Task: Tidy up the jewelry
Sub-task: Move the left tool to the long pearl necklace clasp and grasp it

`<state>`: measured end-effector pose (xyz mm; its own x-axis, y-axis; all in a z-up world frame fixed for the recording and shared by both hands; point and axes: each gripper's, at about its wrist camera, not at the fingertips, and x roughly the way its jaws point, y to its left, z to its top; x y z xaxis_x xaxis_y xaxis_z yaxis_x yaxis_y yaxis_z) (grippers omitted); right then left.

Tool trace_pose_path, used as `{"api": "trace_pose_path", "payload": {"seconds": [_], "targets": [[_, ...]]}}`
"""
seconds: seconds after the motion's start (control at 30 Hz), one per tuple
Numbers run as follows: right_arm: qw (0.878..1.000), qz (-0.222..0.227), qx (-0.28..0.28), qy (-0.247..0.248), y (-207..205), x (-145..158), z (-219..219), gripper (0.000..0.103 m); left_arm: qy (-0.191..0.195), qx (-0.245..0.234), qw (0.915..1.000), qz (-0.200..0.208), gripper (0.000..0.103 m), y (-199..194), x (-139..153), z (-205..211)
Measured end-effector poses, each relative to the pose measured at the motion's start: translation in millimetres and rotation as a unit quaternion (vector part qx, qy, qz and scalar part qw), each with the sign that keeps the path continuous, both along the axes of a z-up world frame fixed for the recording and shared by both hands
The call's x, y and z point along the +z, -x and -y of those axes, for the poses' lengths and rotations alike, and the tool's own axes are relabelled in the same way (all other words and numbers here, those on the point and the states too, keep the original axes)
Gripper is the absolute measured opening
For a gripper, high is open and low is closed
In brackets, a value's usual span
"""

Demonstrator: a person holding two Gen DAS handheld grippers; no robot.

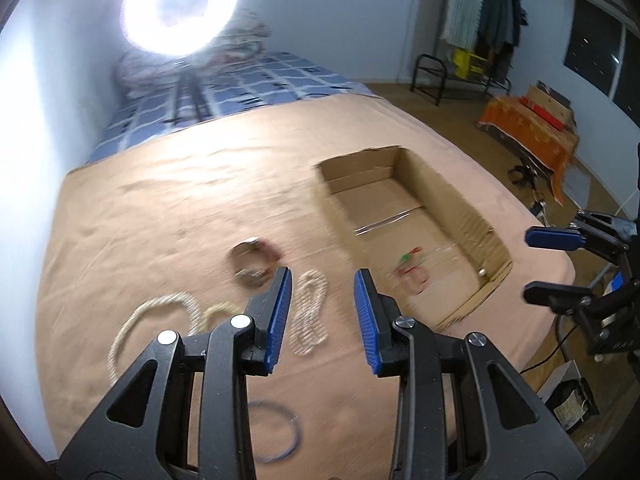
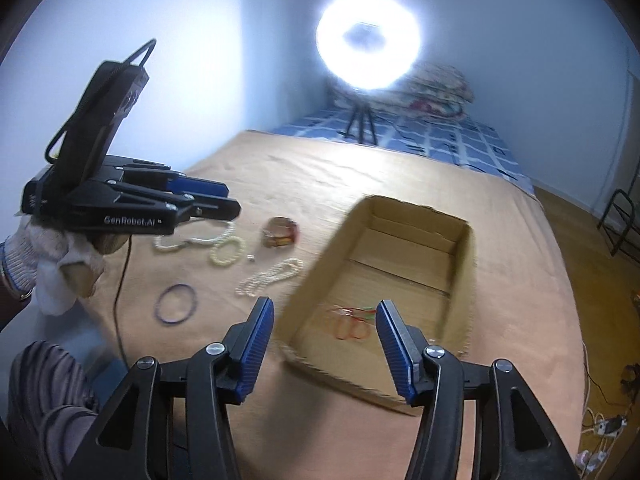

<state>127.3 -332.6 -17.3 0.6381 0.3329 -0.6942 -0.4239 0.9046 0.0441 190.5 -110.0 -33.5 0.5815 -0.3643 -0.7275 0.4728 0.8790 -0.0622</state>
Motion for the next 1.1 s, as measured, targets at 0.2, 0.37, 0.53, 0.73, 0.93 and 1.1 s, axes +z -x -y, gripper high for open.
{"api": "trace_pose_path", "payload": {"seconds": [0.2,0.37,0.53,0.73,0.93,1.1], "targets": [[0.999,-0.013,0.049,0.008,8,-7,-37,0.055,-0.004,0.057,0.9983,-0.01,0.032,13,-12,-72],[0.996,-0.03,0.085,0.015,8,-19,-72,0.055,-0.009,0.101,0.9945,-0.026,0.032,20,-29,-123],[0.992,-0.05,0.116,0.023,2,-35,-104,0.049,-0.01,0.133,0.9901,-0.043,0.032,22,-47,-162],[0.986,-0.077,0.142,0.035,-12,-56,-140,0.047,-0.017,0.137,0.9885,-0.063,0.032,13,-65,-173],[0.981,-0.103,0.155,0.05,-23,-80,-166,0.045,-0.035,0.113,0.9903,-0.073,0.032,-2,-84,-159],[0.978,-0.127,0.154,0.053,-33,-99,-177,0.044,-0.043,0.099,0.9904,-0.085,0.032,-23,-100,-146]]}}
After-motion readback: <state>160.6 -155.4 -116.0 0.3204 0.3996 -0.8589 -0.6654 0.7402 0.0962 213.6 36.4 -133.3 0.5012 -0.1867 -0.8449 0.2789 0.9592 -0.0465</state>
